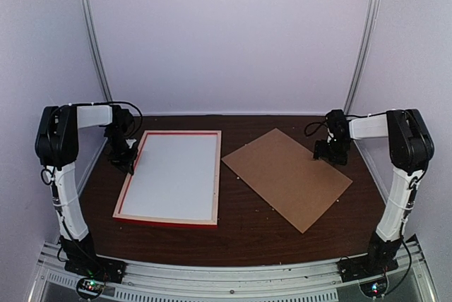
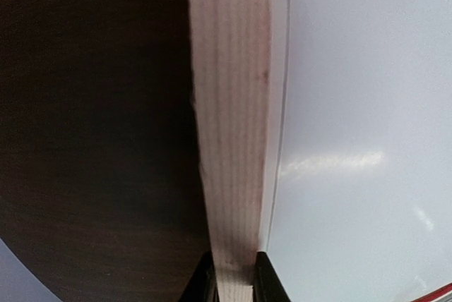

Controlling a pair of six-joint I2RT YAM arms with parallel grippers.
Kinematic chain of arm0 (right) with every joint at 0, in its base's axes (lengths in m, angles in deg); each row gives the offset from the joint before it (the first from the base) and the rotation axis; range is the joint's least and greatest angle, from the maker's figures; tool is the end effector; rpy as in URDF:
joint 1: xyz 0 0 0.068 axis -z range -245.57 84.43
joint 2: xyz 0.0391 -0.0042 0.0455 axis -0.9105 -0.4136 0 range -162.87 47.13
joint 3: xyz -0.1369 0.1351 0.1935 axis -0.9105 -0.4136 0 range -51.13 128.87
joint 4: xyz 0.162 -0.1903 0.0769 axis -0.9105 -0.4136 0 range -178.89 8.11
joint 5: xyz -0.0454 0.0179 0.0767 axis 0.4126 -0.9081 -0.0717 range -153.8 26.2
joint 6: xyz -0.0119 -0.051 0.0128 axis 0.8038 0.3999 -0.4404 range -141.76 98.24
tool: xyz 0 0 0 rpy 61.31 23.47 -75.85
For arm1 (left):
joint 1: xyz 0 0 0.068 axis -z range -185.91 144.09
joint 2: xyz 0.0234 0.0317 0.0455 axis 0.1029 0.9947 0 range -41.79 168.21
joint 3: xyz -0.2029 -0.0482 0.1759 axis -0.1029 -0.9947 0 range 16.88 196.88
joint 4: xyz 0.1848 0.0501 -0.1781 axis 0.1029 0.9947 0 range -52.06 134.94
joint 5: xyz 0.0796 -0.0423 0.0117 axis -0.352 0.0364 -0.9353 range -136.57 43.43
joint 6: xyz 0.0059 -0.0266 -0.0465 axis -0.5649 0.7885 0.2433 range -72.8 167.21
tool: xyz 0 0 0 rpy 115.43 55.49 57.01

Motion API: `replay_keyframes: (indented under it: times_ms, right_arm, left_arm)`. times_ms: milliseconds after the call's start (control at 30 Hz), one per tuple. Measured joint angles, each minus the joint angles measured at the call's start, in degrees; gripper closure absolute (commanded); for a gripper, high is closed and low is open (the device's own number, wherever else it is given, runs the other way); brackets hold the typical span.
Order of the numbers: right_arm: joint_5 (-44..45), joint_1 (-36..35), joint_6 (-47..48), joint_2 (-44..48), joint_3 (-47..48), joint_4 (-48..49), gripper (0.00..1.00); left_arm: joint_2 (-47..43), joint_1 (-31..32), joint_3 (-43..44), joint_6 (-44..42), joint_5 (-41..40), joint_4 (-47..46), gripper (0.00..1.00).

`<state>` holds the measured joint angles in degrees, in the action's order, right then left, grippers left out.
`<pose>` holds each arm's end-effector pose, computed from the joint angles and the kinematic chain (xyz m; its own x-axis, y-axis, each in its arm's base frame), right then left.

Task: Put the photo into the frame
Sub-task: Move the frame body to the center of the board, then pick up the backboard from the center of the board.

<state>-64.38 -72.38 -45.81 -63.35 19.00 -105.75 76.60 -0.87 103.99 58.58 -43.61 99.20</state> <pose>0.3828 0.0461 0.1492 -0.8665 0.3071 -0.3936 0.2522 0.9497 0.1857 0.3797 -0.0352 0.1604 -0.9925 -0.1103 0.0535 -0.1126 0.9928 -0.0418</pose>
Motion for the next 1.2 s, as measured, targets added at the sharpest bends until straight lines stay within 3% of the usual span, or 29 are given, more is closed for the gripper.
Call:
replay_keyframes:
  times_ms: [300,567,767,867,1000,1200]
  right_arm:
    - [-2.6,2.2,1.7,0.7,-1.3,0.2,0.16]
    - [-8.0,2.2,0.9,10.8,-13.3,0.1,0.22]
    - [-13.4,1.9,-1.4,20.4,-23.0,0.1,0.24]
    - [-15.3,0.9,-3.1,26.9,-28.2,0.0,0.25]
    - [-19.0,-1.9,-6.4,34.4,-34.6,0.3,0.25]
    - [-20.8,-5.3,-9.4,40.5,-38.0,-1.2,0.22]
  left_arm:
    - [0.0,0.6,-0.4,2.2,-0.7,-0.7,0.62]
    - [-2.0,0.7,-0.5,2.9,-2.7,-1.4,0.47]
    - [-9.2,2.4,-1.6,3.1,0.5,-2.8,0.35]
    - [-13.4,6.9,-2.5,4.3,3.7,-4.5,0.35]
    - [-15.5,18.2,-2.7,8.3,9.0,-9.3,0.35]
    - [-9.2,35.4,1.0,16.1,15.4,-17.5,0.34]
